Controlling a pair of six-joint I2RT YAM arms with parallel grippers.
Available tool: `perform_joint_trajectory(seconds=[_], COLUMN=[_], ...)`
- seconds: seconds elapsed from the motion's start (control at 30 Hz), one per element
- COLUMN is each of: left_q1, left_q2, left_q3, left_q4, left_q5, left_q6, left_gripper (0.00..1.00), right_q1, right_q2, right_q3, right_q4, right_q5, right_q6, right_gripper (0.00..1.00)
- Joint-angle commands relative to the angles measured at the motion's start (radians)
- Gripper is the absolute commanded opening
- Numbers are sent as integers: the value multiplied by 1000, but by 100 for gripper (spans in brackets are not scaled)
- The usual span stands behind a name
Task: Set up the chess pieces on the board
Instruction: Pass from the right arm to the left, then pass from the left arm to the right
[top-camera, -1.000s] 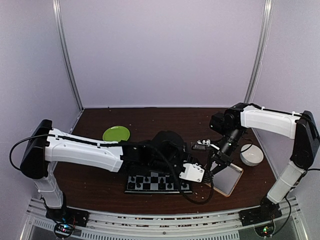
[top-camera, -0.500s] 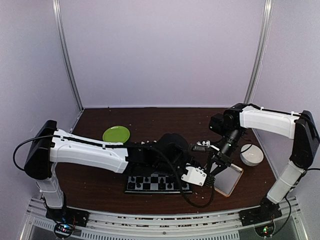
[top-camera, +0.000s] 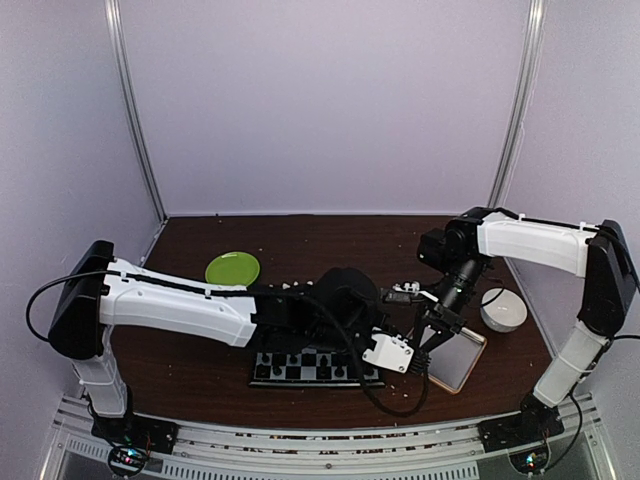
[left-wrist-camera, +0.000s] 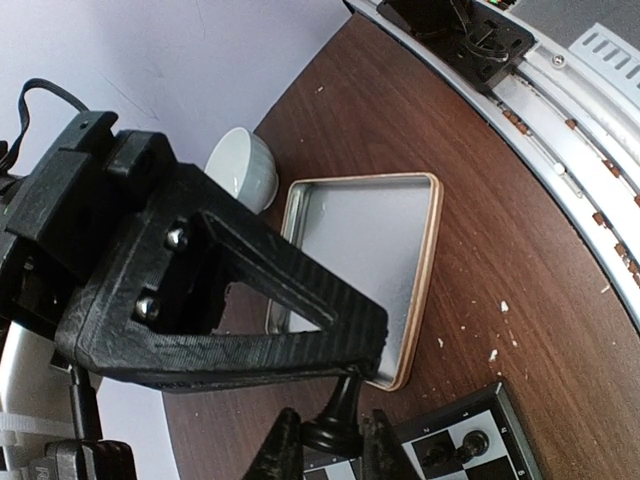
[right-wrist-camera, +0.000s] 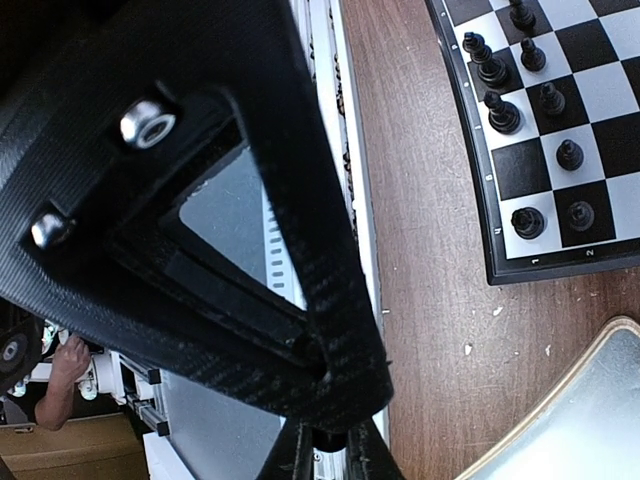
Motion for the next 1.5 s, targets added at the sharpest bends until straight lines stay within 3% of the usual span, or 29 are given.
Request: perform_joint_trajectory(seconds=[0.0, 0.2, 0.37, 0.47, 0.63, 0.77, 1.0, 1.13, 1.47], left_q1=[-7, 4, 70, 116, 151, 181, 188, 188, 190], left_q2=[12, -36, -125, -165, -172, -154, -98, -87, -77], left_q3=[26, -61, -196, -281, -382, -457, -485, -477, -462], left_q4=[28, 103, 278, 431, 688, 903, 1097, 1104, 1102], left_q5=[-13, -29, 33, 76, 55, 44, 75, 73, 94], left_q6=[-11, -131, -424, -619, -884, -1058, -1153, -1162, -1163], left_gripper=[9, 5, 4, 5, 6, 6, 7, 7, 7], right_q1=[8, -41, -116, -153, -159, -154, -124, -71, -38], right_q2=[7, -64, -134, -219, -364, -379, -300, -259, -248], right_q3=[36, 85, 178, 166, 26, 0, 6, 32, 25], right_q4=[-29, -40, -2, 153, 576, 650, 656, 592, 624], right_q5=[-27, 19, 46, 51, 86, 14, -34, -19, -31], right_q6=[-40, -54, -11, 113, 387, 451, 506, 466, 486], right_gripper=[14, 36, 41, 41, 45, 52, 53, 54, 49])
